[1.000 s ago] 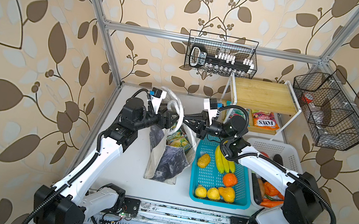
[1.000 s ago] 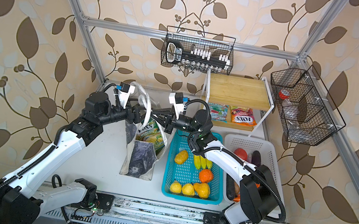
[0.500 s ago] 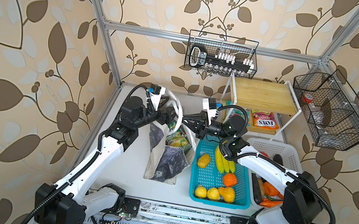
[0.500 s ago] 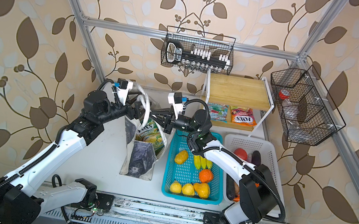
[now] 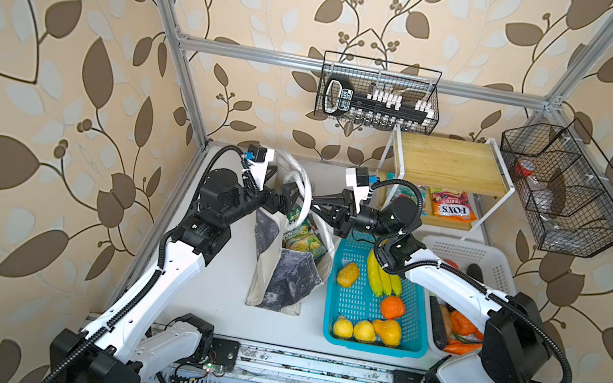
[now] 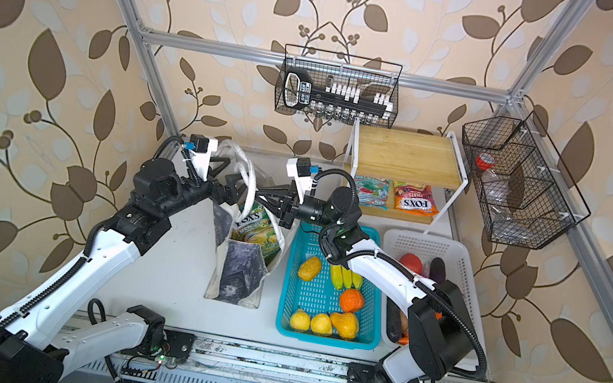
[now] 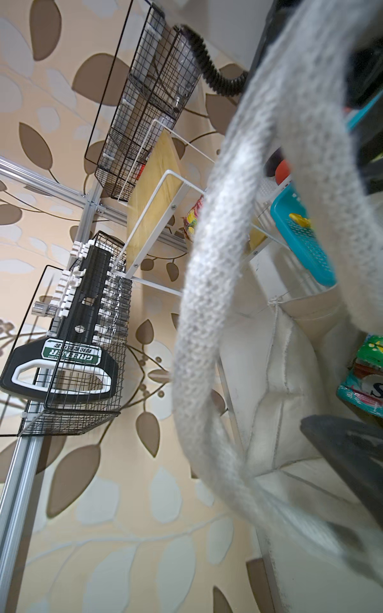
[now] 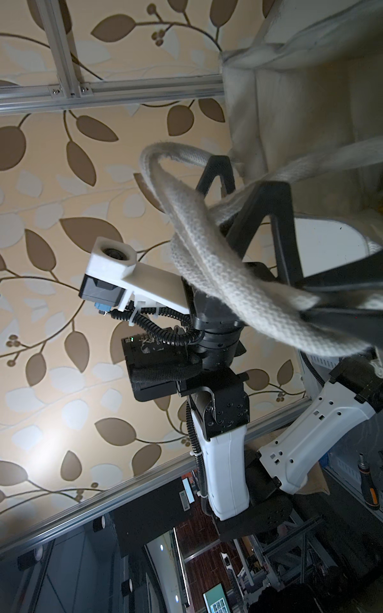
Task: Place the food into the grocery bag and tie it
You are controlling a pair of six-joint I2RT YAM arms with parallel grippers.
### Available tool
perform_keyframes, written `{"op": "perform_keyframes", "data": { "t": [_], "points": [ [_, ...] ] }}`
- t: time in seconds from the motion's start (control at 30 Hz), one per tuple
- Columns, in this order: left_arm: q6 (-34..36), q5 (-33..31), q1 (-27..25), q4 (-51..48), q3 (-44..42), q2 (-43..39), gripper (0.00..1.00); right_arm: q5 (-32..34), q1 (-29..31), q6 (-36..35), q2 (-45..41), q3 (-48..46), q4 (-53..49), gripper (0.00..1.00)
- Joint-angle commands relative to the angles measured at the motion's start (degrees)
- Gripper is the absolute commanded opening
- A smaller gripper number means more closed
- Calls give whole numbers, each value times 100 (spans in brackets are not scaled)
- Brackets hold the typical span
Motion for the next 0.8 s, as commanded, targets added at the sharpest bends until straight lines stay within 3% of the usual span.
{"op": "perform_keyframes", "data": {
  "t": [0.0,0.1,0.13,0.17,0.2,0.23,0.7,0.77],
  "points": [
    [53,61,-4,96,-9,-186,98,-82,25,-8,-24,274,242,0],
    [84,95,-2,82,-4,-175,97,-74,28,-60,-41,304,170,0],
    [101,103,-2,108,-13,-159,86,-74,33,-69,-40,300,170,0],
    [132,155,-4,135,-7,-122,60,-73,36,-70,-40,306,169,0],
    [108,210,-2,162,23,-70,26,-72,36,-70,-42,300,169,0],
    [90,229,-2,164,49,-40,1,-66,37,-73,-41,306,169,0],
    [-15,535,-6,557,225,359,0,-82,133,-183,1,344,48,0],
    [-26,566,-8,599,290,451,4,-95,129,-180,4,348,44,0]
  ]
}}
